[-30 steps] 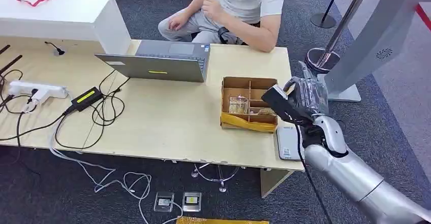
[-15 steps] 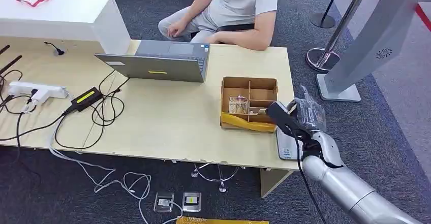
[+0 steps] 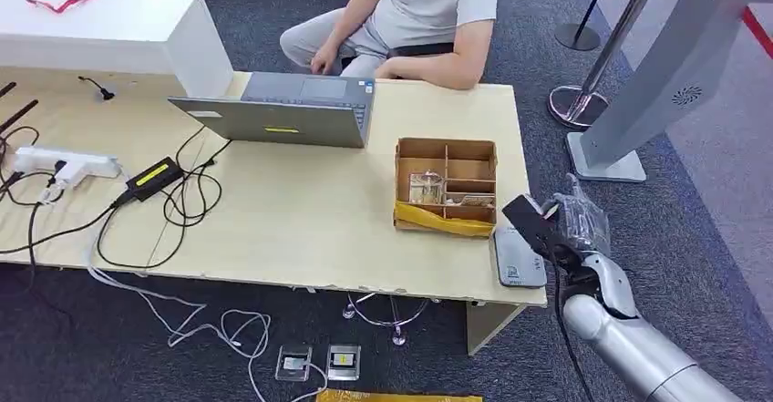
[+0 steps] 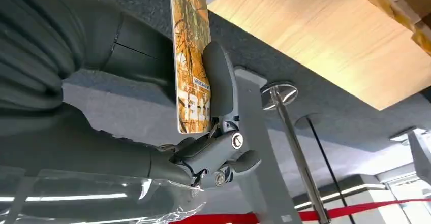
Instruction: Pass the card to the sensor for recognition and then transmit it.
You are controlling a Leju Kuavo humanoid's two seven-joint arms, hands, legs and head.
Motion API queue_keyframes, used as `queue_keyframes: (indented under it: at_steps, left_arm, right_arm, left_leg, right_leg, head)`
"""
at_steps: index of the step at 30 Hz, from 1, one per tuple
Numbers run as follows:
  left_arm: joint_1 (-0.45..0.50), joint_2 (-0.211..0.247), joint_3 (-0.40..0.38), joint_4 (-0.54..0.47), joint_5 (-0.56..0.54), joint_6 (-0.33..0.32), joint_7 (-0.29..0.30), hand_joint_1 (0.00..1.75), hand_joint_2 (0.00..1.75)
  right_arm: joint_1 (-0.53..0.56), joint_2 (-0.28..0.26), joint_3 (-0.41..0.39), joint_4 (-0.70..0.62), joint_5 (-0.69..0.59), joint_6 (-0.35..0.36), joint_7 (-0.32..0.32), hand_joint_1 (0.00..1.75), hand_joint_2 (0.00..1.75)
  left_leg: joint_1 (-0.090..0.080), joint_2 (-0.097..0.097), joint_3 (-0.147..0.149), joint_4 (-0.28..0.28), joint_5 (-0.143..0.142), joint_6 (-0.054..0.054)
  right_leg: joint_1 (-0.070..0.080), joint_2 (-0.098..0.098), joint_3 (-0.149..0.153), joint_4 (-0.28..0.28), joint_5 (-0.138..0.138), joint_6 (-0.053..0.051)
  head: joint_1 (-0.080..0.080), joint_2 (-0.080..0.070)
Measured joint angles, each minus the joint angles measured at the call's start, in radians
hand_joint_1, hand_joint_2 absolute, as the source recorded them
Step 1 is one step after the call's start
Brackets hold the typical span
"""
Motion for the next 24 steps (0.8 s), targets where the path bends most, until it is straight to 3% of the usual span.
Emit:
queue_keyframes:
  at_steps: [13,24]
  left_arm:
    - [0.0,-0.004,-0.004,-0.004,-0.006,0.016,0.003,0.0,0.0]
    - [0.0,-0.025,-0.004,-0.005,0.039,0.048,0.044,0.0,0.0]
  right_arm:
    - [0.095,0.009,-0.017,0.0,-0.071,0.013,-0.109,1.75,1.75]
    - [0.13,0.037,-0.019,0.039,-0.082,0.016,-0.118,1.75,1.75]
  left_leg:
    - [0.0,0.0,-0.001,0.0,0.0,0.0]
    - [0.0,0.002,0.001,0.0,0.0,0.0]
  right_leg:
    - [0.0,0.0,0.0,0.0,0.0,0.0]
    - [0.0,0.002,0.001,0.0,0.0,0.0]
  head:
    - [0.0,0.0]
    - [0.0,0.0]
